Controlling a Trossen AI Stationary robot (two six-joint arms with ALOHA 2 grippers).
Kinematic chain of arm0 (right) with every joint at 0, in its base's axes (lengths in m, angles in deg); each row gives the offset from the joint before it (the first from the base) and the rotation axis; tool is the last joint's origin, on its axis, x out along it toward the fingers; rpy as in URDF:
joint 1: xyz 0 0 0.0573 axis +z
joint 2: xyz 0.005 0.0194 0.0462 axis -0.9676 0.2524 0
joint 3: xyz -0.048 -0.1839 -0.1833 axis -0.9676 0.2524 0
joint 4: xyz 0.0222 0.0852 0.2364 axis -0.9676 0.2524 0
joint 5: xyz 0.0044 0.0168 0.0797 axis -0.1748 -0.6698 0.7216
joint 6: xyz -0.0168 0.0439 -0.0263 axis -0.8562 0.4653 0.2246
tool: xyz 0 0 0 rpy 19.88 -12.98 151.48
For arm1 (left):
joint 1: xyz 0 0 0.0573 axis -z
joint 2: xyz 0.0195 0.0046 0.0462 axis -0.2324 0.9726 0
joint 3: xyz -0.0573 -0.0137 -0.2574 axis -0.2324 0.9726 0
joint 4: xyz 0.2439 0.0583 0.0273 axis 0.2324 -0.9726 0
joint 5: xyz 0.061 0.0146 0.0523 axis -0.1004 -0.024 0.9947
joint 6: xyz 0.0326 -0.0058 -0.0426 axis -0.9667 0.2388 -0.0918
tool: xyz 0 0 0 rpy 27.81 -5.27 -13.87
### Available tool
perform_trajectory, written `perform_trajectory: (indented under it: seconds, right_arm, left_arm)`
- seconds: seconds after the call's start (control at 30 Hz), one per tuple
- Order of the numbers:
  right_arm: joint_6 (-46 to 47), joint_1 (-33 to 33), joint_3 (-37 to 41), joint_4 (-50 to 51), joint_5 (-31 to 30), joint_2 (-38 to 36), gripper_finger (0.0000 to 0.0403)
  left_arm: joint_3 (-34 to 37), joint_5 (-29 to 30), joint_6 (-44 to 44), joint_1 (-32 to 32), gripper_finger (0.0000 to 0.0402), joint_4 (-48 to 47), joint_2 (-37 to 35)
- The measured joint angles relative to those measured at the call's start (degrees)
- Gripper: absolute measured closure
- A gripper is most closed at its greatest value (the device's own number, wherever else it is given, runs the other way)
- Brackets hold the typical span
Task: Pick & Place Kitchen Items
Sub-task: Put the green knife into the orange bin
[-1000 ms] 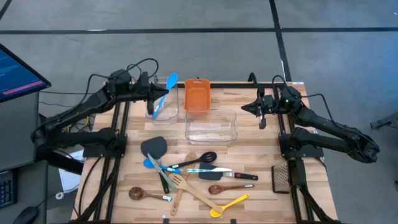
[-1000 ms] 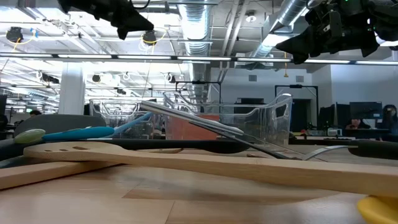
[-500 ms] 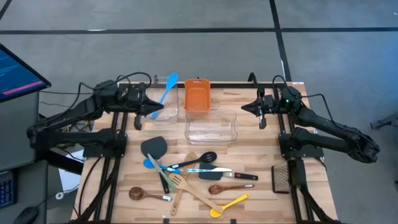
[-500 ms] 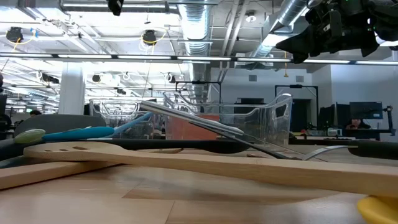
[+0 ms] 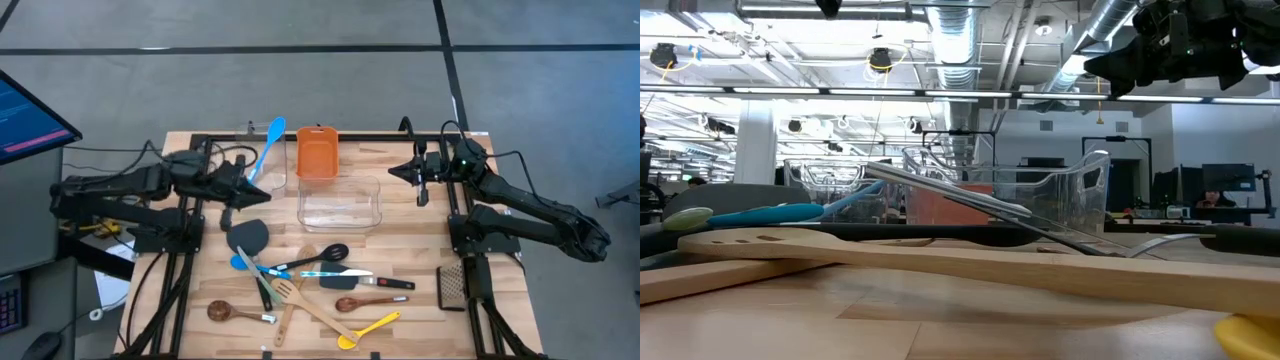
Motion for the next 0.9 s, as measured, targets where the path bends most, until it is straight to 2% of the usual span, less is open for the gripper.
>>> perform_trajectory:
  seconds: [0.23, 0.47, 0.63, 0.9]
  right_arm:
    - [0.02, 2.34, 0.0, -1.0, 0.0, 0.0, 0.0403]
    - [0.0, 5.21, 0.02, -3.2, 0.0, 0.0, 0.0403]
    - [-0.01, 6.42, 0.01, -4.46, 0.0, 0.0, 0.0403]
    - [-0.02, 6.63, 0.0, -4.68, -0.02, 0.0, 0.0403]
  left_arm:
    - [0.0, 5.03, 0.13, 8.18, 0.0399, -0.28, 5.25]
    - [0.0, 6.42, 0.47, 13.74, 0.0399, -0.94, 7.71]
    - [0.0, 6.62, 4.28, 16.27, 0.0399, -1.74, 9.26]
    - [0.0, 9.64, 4.44, 17.17, 0.0399, -1.35, 11.06]
